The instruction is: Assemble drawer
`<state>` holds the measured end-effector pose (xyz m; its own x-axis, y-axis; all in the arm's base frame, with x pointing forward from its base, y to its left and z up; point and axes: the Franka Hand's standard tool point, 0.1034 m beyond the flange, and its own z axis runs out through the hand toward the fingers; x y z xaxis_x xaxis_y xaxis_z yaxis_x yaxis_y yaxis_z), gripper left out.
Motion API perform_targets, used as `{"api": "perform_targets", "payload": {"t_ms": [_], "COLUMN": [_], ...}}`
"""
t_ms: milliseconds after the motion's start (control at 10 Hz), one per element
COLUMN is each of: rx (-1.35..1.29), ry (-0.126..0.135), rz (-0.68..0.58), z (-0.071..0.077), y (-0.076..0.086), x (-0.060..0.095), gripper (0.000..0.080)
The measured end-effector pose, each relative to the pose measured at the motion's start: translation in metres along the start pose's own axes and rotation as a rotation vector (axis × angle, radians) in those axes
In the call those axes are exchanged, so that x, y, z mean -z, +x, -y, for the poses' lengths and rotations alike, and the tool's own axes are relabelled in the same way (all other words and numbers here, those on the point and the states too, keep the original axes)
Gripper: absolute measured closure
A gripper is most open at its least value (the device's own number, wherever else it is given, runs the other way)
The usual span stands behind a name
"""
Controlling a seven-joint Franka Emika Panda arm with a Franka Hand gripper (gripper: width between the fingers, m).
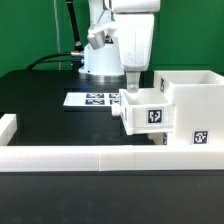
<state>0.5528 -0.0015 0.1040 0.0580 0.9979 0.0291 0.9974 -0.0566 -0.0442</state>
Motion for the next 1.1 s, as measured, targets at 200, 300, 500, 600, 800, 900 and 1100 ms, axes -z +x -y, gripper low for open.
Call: {"api": "perform_targets", "payload": {"t_ms": [200,300,500,600,800,900,1100], "rx": [0.027,0.043,0.015,0.013,0.066,0.067,0.076], "ry": [-0.005,0.000,0.003,0.004,0.014,0.014,0.009], "rz": [0.011,0.013,0.012,0.012,0.003,-0.004,-0.015], "z": [-0.007,-0.006,-0.005,-0.005,-0.012,-0.024,-0.036], "y": [-0.017,-0.032,-0.031,-0.032,-0.038,-0.041,-0.044], "x": [0.022,0.024,0.021,0.021,0.010,0.004,-0.003], "gripper": [0.0151,0.0151,0.0151,0.0151,0.0151,0.0151,0.0151]}}
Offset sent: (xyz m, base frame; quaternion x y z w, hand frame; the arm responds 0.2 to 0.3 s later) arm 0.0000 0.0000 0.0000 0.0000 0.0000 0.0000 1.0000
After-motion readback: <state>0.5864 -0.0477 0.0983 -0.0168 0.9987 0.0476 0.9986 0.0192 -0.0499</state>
